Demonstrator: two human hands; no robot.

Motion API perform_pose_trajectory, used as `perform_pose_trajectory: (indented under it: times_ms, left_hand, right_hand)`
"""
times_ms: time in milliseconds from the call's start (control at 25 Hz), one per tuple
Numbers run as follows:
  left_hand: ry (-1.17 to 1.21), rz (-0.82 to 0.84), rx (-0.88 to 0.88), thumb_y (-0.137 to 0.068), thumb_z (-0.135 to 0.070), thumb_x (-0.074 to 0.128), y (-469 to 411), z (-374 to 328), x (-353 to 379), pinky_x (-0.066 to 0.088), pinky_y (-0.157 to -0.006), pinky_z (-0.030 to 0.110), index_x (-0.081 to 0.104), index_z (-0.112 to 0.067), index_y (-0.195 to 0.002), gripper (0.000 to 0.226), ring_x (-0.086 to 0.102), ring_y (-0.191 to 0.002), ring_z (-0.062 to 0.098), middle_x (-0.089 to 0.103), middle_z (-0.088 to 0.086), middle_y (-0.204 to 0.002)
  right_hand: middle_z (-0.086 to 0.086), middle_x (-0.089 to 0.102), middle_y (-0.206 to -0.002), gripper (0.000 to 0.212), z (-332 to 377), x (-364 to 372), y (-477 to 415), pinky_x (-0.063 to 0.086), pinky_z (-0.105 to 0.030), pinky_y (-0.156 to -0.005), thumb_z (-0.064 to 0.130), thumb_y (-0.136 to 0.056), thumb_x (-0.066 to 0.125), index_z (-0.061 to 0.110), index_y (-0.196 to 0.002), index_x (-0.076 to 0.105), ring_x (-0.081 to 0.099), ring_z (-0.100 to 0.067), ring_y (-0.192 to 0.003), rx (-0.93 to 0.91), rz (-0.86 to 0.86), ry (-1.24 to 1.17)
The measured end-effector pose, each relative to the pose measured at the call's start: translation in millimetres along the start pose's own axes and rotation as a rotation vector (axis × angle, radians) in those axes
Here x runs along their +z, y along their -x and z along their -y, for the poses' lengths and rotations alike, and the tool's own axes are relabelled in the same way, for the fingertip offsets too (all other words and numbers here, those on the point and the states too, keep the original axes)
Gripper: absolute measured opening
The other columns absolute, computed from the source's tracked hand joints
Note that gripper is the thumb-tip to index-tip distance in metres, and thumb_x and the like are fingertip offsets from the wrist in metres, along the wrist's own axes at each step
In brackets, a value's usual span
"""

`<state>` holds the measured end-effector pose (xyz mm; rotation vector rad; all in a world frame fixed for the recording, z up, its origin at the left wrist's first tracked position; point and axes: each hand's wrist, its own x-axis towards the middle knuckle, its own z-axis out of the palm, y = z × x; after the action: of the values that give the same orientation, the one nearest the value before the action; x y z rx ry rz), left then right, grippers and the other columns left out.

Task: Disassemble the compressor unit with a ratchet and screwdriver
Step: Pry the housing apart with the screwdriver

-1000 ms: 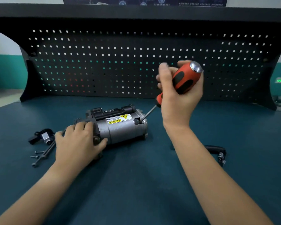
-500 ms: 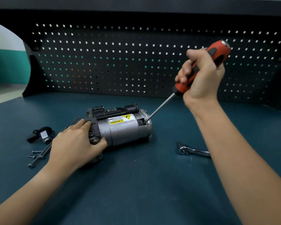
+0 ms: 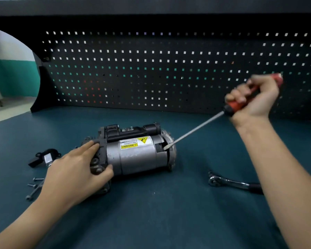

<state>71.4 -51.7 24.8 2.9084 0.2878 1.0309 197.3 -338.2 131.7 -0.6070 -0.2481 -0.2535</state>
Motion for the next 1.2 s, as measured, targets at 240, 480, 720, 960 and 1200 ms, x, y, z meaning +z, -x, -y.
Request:
perform_pose_trajectory:
  times_ms: [240,480,720,960,1200]
  left_hand:
    - [0.021,0.001,-0.031,-0.061,-0.059,0.045,0.9,3.3,3.8,0.054,-0.070,0.042,0.068,-0.006,-0.112,0.077,0.067,-0.098,0.033,0.064,0.007,-0.123]
    - [0.024,-0.008,-0.013,-0.059,-0.062,0.038,-0.7,4.1,3.7,0.054,-0.069,0.042,0.070,-0.005,-0.108,0.082,0.068,-0.094,0.035,0.065,0.009,-0.120]
    - [0.063,-0.027,0.007,-0.058,-0.063,0.035,-2.6,6.1,4.5,0.054,-0.070,0.043,0.070,-0.005,-0.108,0.084,0.067,-0.096,0.034,0.065,0.009,-0.119]
    - [0.068,-0.037,0.037,-0.058,-0.062,0.036,-7.4,11.1,5.0,0.053,-0.071,0.041,0.070,-0.006,-0.108,0.082,0.067,-0.098,0.033,0.065,0.006,-0.120]
    - [0.150,-0.024,0.060,-0.053,-0.064,0.031,-18.6,20.9,6.9,0.050,-0.077,0.039,0.069,-0.012,-0.112,0.087,0.063,-0.107,0.029,0.062,0.002,-0.126]
  right_hand:
    - [0.003,0.035,-0.037,0.033,-29.2,61.9,32.0,0.029,-0.019,-0.040,0.007,-0.067,0.055,0.021,-0.041,0.042,0.028,-0.012,-0.029,-0.195,0.287,0.325]
    - [0.007,0.030,-0.045,0.027,7.0,3.6,0.0,0.026,-0.019,-0.044,0.012,-0.084,0.044,0.018,-0.060,0.033,0.024,-0.009,-0.038,-0.029,-0.168,0.061]
    - [0.003,0.032,-0.044,0.030,24.2,10.8,3.3,0.029,-0.021,-0.045,0.007,-0.081,0.046,0.017,-0.056,0.033,0.026,-0.013,-0.037,-0.253,-0.096,0.217]
    - [0.006,0.033,-0.040,0.030,41.2,41.9,52.0,0.030,-0.018,-0.043,0.022,-0.088,0.045,0.018,-0.059,0.038,0.027,-0.010,-0.033,-0.231,0.203,0.246]
    - [0.000,0.051,-0.056,0.039,-18.3,9.0,162.3,0.036,-0.023,-0.047,0.044,-0.085,0.063,0.010,-0.065,0.055,0.049,-0.013,-0.048,-0.238,1.083,1.021]
